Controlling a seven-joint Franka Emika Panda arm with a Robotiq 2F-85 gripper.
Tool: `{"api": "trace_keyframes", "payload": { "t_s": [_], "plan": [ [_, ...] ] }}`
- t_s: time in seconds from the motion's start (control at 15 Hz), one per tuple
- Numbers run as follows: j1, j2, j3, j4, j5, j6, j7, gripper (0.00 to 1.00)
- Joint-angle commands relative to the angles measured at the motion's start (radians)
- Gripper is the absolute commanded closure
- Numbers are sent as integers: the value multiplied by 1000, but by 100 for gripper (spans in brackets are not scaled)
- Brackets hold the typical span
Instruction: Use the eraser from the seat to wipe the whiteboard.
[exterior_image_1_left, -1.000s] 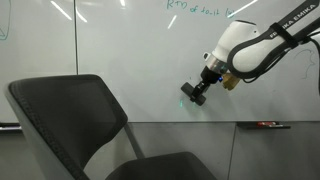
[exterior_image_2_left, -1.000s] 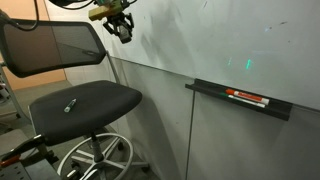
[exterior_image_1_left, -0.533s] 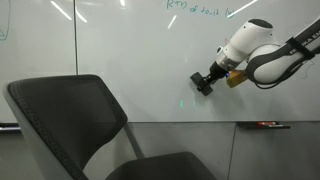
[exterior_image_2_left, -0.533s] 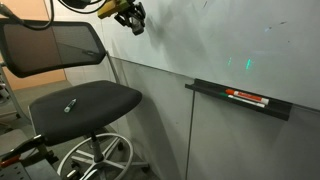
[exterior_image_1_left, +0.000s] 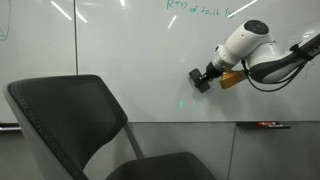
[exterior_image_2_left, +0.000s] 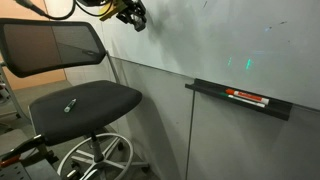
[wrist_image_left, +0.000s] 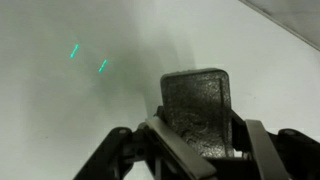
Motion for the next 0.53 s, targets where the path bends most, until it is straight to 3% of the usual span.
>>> {"api": "trace_keyframes", "payload": {
  "t_s": [0.0,0.47],
  "plan": [
    [40,71,19,57,-174,-68,192,67],
    [82,193,34,147,-278,-197,242,67]
  ]
}}
